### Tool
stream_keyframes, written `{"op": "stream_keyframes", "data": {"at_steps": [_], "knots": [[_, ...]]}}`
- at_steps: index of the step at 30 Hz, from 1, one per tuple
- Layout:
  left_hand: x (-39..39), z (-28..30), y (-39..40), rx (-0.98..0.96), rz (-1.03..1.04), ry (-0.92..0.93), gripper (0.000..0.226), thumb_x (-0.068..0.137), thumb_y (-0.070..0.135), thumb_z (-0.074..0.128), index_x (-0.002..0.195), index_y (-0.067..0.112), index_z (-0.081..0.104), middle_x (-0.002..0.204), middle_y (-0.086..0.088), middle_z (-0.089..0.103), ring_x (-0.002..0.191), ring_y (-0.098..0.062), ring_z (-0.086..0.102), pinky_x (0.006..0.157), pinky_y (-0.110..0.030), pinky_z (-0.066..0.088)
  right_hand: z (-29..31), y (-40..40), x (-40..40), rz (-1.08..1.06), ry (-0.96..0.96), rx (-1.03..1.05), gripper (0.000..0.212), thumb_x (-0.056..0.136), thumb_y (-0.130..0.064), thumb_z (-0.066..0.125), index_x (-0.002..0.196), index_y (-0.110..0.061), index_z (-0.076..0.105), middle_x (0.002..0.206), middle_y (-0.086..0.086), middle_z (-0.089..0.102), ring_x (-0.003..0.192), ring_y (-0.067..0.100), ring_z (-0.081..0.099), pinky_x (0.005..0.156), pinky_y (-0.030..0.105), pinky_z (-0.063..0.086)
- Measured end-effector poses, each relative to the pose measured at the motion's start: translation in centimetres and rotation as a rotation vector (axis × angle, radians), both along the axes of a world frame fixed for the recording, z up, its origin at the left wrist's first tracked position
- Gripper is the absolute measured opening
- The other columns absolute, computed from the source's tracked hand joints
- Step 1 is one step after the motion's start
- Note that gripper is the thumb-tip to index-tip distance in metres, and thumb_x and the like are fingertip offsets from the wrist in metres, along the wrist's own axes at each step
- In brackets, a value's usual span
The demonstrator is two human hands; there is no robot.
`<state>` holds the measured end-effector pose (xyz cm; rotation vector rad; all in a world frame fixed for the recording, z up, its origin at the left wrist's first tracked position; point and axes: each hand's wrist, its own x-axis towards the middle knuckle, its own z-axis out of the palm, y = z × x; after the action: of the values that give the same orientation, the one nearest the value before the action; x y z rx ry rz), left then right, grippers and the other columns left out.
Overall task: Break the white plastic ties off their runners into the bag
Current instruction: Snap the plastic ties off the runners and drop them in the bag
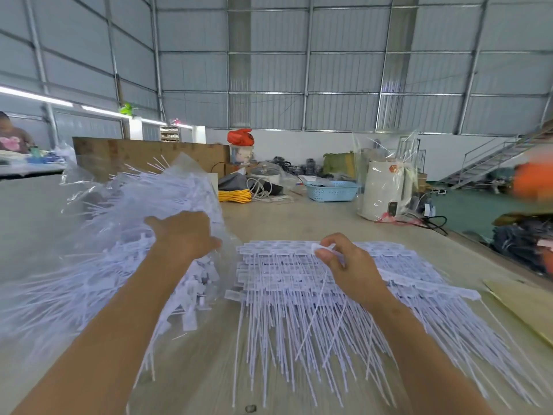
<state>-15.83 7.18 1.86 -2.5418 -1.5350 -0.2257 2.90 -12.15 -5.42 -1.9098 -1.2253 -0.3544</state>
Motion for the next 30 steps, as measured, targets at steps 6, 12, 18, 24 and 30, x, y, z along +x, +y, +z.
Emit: {"op": "stream_keyframes", "data": {"at_steps": [6, 12, 18, 24, 30], "knots": [[6.7, -2.3, -7.5, -0.229, -0.508, -0.501, 0.073, 0.084, 0.071, 0.043, 0.124, 0.013, 0.056, 0.125, -0.006, 0.059, 0.116, -0.024, 0.054, 0.103, -0.042, 0.038, 0.0, 0.4, -0.1, 0.106, 0.043, -0.003, 0.02, 0.096, -0.014, 0.047, 0.116, -0.014, 0.052, 0.101, 0.009, 0.059, 0.094, 0.024, 0.055, 0.079, 0.038, 0.046], [9.2, -7.3, -9.7, -0.631, -0.688, -0.949, 0.045, 0.094, 0.043, 0.053, 0.062, 0.012, 0.065, 0.051, 0.002, 0.064, 0.049, -0.014, 0.064, 0.056, -0.029, 0.054, -0.5, 0.3, -0.4, 0.223, 0.122, -0.008, 0.042, 0.089, 0.006, 0.046, 0.125, -0.014, 0.042, 0.099, 0.002, 0.058, 0.094, 0.017, 0.058, 0.083, 0.026, 0.049], [8.9, -7.7, -9.6, -0.901, -0.622, -1.246, 0.026, 0.099, 0.022, 0.05, 0.081, 0.006, 0.061, 0.051, 0.0, 0.063, 0.032, -0.008, 0.05, 0.035, -0.017, 0.04, -0.4, -0.4, 0.5, 0.101, 0.17, -0.03, 0.024, 0.093, -0.017, 0.055, 0.117, -0.012, 0.054, 0.105, -0.004, 0.055, 0.088, 0.013, 0.052, 0.076, 0.022, 0.036], [9.2, -7.8, -9.2, -0.999, -0.61, -1.364, 0.035, 0.1, 0.031, 0.046, 0.071, 0.011, 0.049, 0.046, 0.0, 0.045, 0.031, -0.007, 0.032, 0.034, -0.014, 0.024, -0.4, -0.3, 0.4, 0.163, 0.076, -0.104, 0.014, 0.095, -0.02, 0.053, 0.095, -0.012, 0.064, 0.074, -0.001, 0.058, 0.069, 0.016, 0.052, 0.067, 0.028, 0.038], [9.3, -8.3, -8.0, -0.856, -0.642, -1.169, 0.04, 0.1, 0.028, 0.045, 0.062, 0.015, 0.041, 0.034, 0.008, 0.038, 0.028, -0.005, 0.032, 0.037, -0.017, 0.026, -0.6, -0.2, 0.5, 0.088, -0.014, -0.156, 0.018, 0.092, -0.023, 0.059, 0.103, -0.014, 0.07, 0.092, 0.004, 0.069, 0.079, 0.019, 0.057, 0.07, 0.029, 0.043]]}}
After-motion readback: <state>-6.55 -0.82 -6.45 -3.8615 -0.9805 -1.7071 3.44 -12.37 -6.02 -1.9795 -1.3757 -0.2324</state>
